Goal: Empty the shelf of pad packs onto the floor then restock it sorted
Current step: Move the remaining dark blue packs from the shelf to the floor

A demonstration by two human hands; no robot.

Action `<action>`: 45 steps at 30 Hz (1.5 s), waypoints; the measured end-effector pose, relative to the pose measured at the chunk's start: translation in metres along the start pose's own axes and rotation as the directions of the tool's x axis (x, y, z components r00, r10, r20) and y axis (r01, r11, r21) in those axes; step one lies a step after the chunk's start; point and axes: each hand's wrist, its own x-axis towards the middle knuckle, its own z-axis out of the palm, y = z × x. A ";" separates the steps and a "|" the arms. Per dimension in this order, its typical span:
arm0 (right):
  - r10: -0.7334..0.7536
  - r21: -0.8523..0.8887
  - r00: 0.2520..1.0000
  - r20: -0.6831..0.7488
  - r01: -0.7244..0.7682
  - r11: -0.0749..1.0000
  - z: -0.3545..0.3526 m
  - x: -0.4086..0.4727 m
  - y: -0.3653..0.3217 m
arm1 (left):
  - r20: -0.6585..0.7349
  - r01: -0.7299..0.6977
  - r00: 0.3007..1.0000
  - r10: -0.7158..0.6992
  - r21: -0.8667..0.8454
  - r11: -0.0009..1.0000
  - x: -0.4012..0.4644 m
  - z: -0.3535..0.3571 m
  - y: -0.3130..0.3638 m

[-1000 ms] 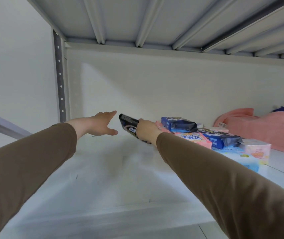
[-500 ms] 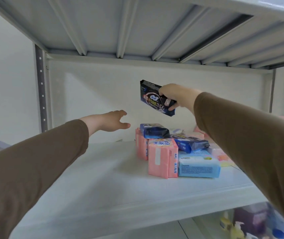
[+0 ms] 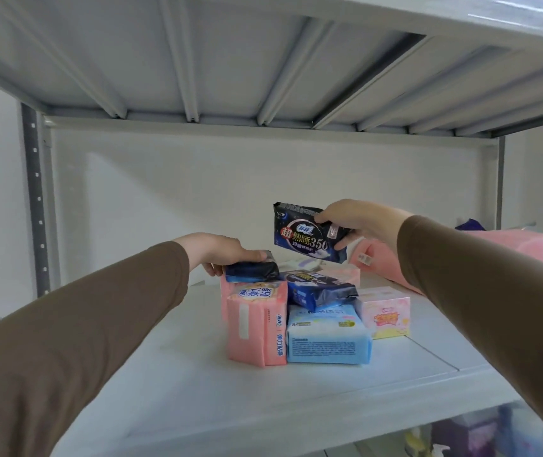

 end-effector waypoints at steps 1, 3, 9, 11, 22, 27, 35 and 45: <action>0.005 0.000 1.000 0.015 -0.005 1.000 -0.001 0.001 0.003 | 0.011 0.014 1.000 -0.013 -0.048 0.999 0.002 0.001 0.002; 0.013 0.003 0.999 0.046 -0.014 1.000 -0.002 0.004 0.009 | 0.000 0.029 1.000 -0.030 -0.167 0.985 0.002 0.002 0.008; -0.015 0.023 0.990 0.140 0.012 1.000 -0.008 0.017 0.024 | -0.121 0.023 0.990 -0.068 -0.340 0.940 0.008 -0.004 0.009; -0.038 -0.013 0.983 0.178 0.041 0.999 -0.012 0.019 0.027 | -0.150 0.014 0.986 -0.074 -0.366 0.930 0.011 -0.007 0.007; -0.167 -0.078 0.977 0.135 0.178 0.981 -0.021 0.034 0.045 | -0.137 0.052 0.985 -0.108 -0.364 0.930 0.001 -0.017 0.023; -0.215 -0.108 0.972 0.099 0.226 0.968 -0.023 0.030 0.043 | -0.126 0.055 0.986 -0.112 -0.388 0.920 -0.007 -0.021 0.028; -0.290 -0.122 0.954 0.079 0.298 0.947 -0.024 0.005 0.035 | -0.163 0.076 0.974 -0.157 -0.418 0.905 -0.033 -0.015 0.038; -0.302 -0.097 0.953 0.015 0.302 0.948 -0.027 -0.084 0.006 | -0.222 0.044 0.963 -0.151 -0.425 0.904 -0.112 -0.018 0.019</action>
